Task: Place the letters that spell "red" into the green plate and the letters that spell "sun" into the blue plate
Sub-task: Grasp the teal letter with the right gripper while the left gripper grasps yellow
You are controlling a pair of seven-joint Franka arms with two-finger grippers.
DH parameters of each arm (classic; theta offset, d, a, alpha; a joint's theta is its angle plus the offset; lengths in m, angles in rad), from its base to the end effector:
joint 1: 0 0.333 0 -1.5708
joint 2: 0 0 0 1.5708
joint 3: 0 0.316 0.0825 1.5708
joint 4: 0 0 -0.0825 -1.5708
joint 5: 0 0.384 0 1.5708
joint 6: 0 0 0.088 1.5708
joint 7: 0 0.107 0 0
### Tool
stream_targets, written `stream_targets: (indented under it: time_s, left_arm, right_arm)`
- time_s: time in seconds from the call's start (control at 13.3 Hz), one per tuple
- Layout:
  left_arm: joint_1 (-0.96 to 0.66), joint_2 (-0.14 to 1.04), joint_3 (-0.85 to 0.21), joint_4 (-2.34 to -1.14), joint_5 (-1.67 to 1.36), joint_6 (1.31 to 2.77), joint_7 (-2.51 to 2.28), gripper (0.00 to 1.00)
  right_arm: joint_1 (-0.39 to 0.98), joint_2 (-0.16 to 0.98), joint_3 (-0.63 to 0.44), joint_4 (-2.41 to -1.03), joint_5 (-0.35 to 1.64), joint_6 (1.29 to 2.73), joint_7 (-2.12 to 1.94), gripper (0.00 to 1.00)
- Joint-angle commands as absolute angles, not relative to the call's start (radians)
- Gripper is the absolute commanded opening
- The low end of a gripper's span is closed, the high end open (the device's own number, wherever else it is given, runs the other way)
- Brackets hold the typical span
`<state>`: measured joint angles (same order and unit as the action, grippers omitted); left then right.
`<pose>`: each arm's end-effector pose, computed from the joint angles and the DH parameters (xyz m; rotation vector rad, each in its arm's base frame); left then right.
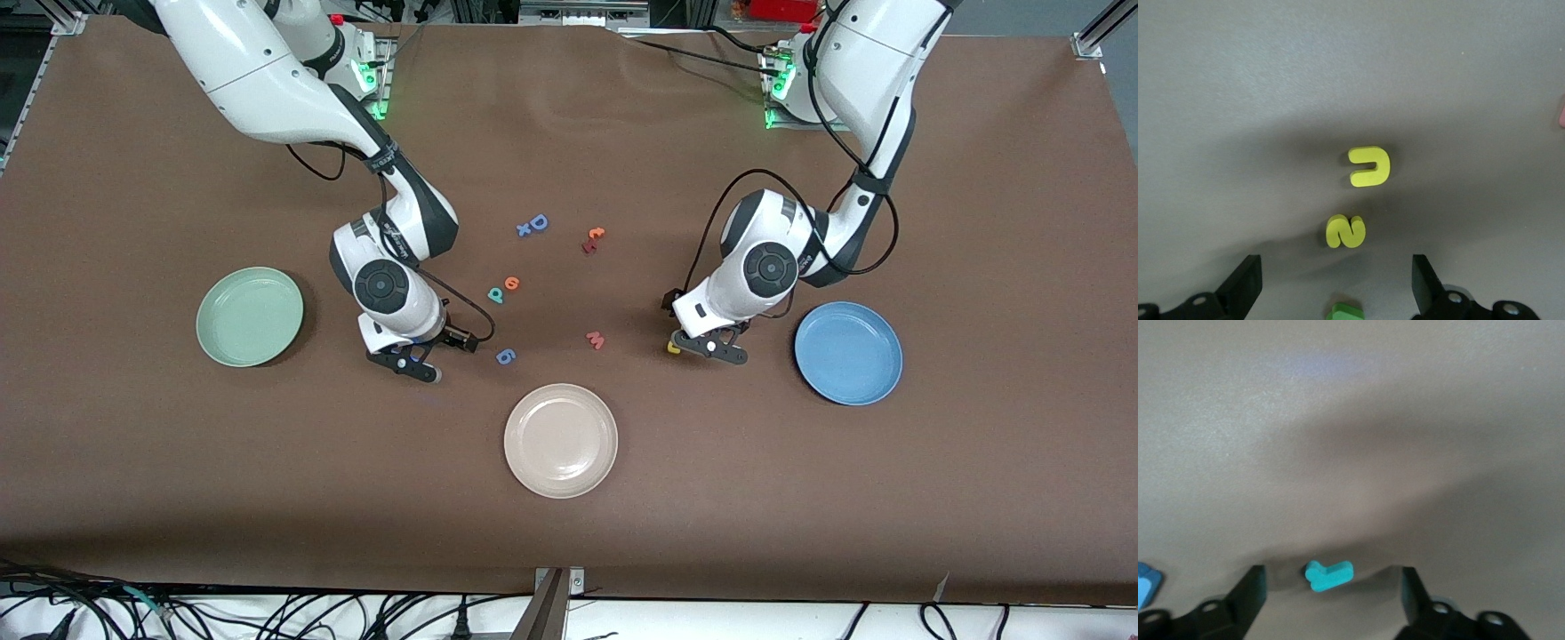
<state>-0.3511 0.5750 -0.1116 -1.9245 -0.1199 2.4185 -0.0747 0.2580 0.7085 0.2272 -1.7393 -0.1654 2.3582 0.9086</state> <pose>0.5525 -0.2741 0.1835 2.9964 -0.4213 -0.1715 0.5882 0.2948 0.1723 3.0771 -0.5439 -0.1162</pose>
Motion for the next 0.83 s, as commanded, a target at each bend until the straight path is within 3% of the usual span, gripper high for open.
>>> stream_targets:
  time_s: [0.0,0.08,0.45,0.53,0.75]
  left_arm:
    - [-0.38,0.589,-0.101,-1.931,-0.098,2.471,-0.078,0.94]
    - [-0.38,0.589,-0.101,-1.928,-0.086,2.471,-0.078,0.92]
    - [-0.383,0.604,-0.101,-1.919,0.002,2.473,-0.078,0.62]
    - [-0.383,0.606,-0.101,-1.917,0.002,2.474,-0.08,0.54]
    - [-0.385,0.615,-0.101,-1.916,0.002,2.496,-0.08,0.48]
  right_arm:
    - [0.262,0.716,0.224,-1.736,-0.19,2.375,0.937,0.7]
    - [0.262,0.716,0.222,-1.736,-0.19,2.375,0.937,0.65]
    - [0.262,0.716,0.216,-1.738,-0.19,2.375,0.937,0.35]
    - [0.262,0.716,0.215,-1.738,-0.192,2.375,0.937,0.35]
    - [0.262,0.716,0.216,-1.738,-0.19,2.375,0.937,0.22]
